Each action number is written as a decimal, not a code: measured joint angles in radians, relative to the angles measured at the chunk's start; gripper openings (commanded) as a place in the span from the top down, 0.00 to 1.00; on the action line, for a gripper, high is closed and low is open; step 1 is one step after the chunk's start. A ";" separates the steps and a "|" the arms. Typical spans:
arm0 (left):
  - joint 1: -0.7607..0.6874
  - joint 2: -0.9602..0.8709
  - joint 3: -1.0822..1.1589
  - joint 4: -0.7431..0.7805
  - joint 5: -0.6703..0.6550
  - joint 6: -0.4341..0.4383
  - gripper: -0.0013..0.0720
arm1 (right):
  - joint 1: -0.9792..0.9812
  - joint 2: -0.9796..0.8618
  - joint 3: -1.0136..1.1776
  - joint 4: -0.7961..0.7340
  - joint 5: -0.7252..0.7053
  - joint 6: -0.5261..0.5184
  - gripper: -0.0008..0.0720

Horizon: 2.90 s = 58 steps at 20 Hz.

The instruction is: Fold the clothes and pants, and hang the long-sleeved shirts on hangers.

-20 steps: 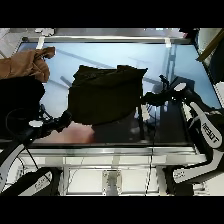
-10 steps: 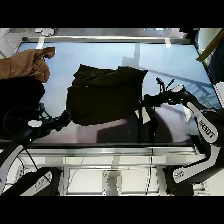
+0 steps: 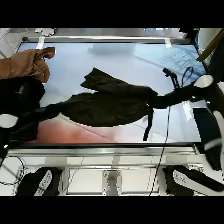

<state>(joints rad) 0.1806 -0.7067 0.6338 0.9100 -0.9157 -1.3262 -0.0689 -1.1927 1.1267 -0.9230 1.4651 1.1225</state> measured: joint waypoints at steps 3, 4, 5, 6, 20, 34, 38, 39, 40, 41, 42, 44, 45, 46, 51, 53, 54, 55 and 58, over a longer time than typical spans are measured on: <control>0.005 0.119 0.125 0.168 -0.069 -0.074 0.97 | 0.000 0.135 0.003 -0.023 0.092 0.051 0.97; 0.006 0.141 0.172 0.206 -0.086 -0.090 0.97 | 0.001 0.175 0.009 -0.022 0.109 0.069 0.97; 0.005 0.151 0.210 0.233 -0.104 -0.102 0.97 | 0.001 0.211 0.012 -0.025 0.126 0.089 0.97; 0.000 0.153 0.241 0.255 -0.129 -0.109 0.97 | 0.001 0.240 0.013 -0.027 0.148 0.108 0.97; -0.259 -0.396 0.590 0.380 -0.068 -0.076 0.97 | 0.001 0.446 -0.352 -0.053 -0.005 0.260 0.97; -0.433 -1.011 0.931 0.415 0.235 -0.164 0.06 | 0.001 0.102 -0.372 -0.394 -0.388 0.644 0.31; -0.441 -1.011 1.003 0.367 0.261 -0.172 0.06 | 0.000 0.097 -0.326 -0.412 -0.391 0.632 0.31; -0.441 -0.996 1.020 0.364 0.262 -0.175 0.06 | 0.000 0.105 -0.303 -0.447 -0.356 0.619 0.31; -0.442 -0.974 1.034 0.353 0.262 -0.175 0.06 | 0.000 0.114 -0.281 -0.489 -0.315 0.611 0.31; -0.443 -0.951 1.043 0.348 0.261 -0.174 0.06 | 0.000 0.128 -0.262 -0.541 -0.269 0.599 0.31; -0.443 -0.924 1.050 0.347 0.259 -0.165 0.06 | 0.000 0.142 -0.250 -0.592 -0.226 0.587 0.31; -0.443 -0.875 1.059 0.344 0.230 -0.147 0.06 | 0.000 0.177 -0.251 -0.667 -0.158 0.543 0.31; -0.443 -0.851 1.061 0.341 0.206 -0.140 0.06 | 0.000 0.193 -0.268 -0.687 -0.135 0.521 0.31; -0.443 -0.832 1.063 0.341 0.174 -0.135 0.06 | 0.000 0.206 -0.294 -0.692 -0.126 0.507 0.31; -0.443 -0.796 1.067 0.340 -0.013 -0.124 0.06 | 0.000 0.234 -0.462 -0.506 -0.304 0.437 0.38; -0.443 -0.791 1.067 0.341 -0.060 -0.114 0.06 | 0.000 0.253 -0.473 -0.437 -0.399 0.405 0.38; -0.443 -0.791 1.067 0.342 -0.076 -0.111 0.06 | 0.000 0.266 -0.465 -0.434 -0.421 0.396 0.38; -0.443 -0.790 1.067 0.344 -0.089 -0.108 0.06 | -0.008 0.285 -0.453 -0.440 -0.424 0.392 0.38; -0.443 -0.789 1.067 0.345 -0.110 -0.103 0.06 | -0.089 0.363 -0.438 -0.473 -0.345 0.383 0.55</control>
<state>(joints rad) -0.2623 -1.4952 1.7008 1.2549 -1.0256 -1.4292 -0.1574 -0.8299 0.6891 -1.3956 1.1202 1.5055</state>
